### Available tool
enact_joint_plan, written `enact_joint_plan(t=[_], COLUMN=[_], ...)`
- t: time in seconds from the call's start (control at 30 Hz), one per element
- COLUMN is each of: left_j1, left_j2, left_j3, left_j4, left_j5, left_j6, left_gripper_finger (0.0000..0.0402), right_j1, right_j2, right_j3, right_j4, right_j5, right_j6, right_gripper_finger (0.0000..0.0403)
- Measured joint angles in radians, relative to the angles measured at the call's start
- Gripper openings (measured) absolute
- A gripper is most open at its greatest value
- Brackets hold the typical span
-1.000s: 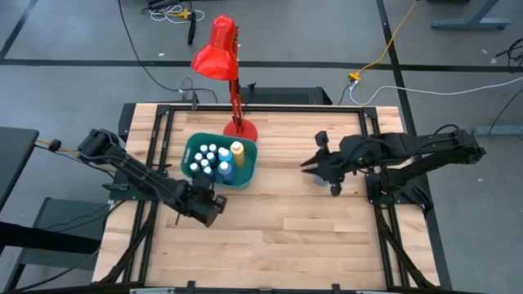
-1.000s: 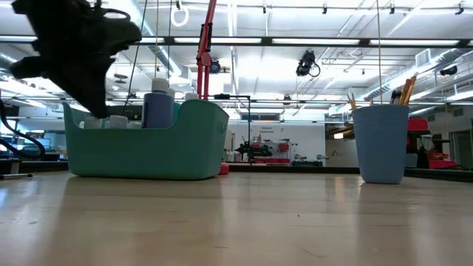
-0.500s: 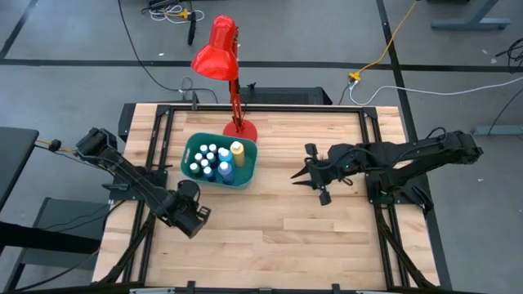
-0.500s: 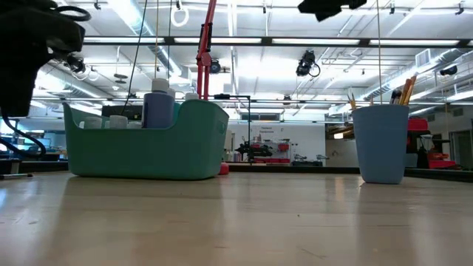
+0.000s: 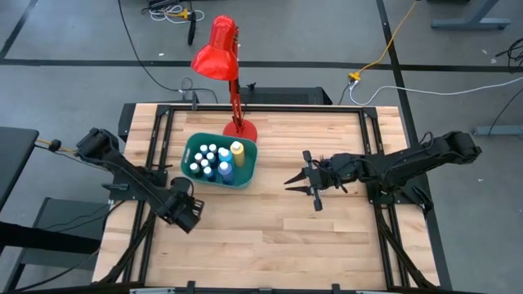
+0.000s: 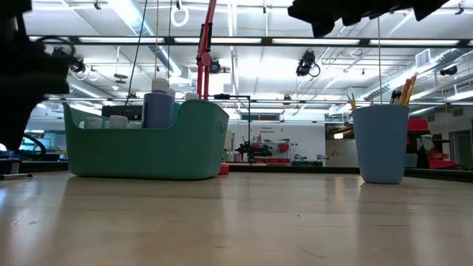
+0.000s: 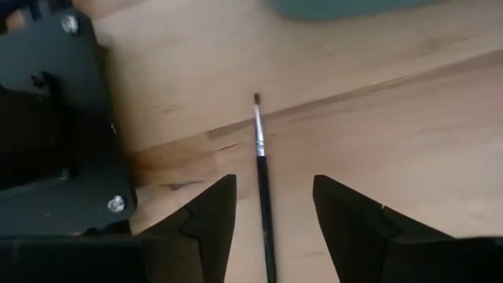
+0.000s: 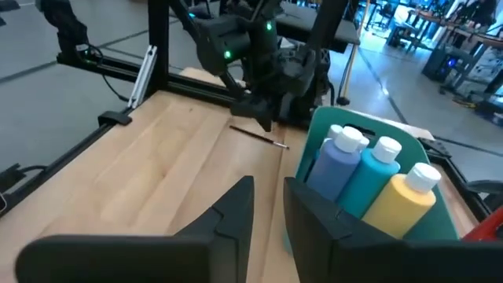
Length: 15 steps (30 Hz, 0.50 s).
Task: Pick & Place Paint Supplies
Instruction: Put the black silver paint brush into the blue cup
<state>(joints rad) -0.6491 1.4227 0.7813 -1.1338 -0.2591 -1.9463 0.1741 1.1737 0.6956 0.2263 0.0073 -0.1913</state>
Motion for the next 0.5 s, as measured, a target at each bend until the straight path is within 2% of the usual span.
enact_joint_plan(t=[0.3, 0.5], left_j1=[-0.001, -0.004], left_j2=[-0.001, -0.006], left_j3=[-0.181, -0.234], left_j4=[0.242, 0.280], left_j5=[0.013, -0.009], left_j6=[-0.027, -0.094], left_gripper_finger=[0.0172, 0.0155], right_j1=[0.000, 0.000], right_j2=[0.000, 0.000], right_j3=[0.000, 0.000], right_j4=[-0.004, -0.004], right_j5=[0.001, 0.001], right_j6=[-0.015, -0.030], right_gripper_finger=[0.0079, 0.0079])
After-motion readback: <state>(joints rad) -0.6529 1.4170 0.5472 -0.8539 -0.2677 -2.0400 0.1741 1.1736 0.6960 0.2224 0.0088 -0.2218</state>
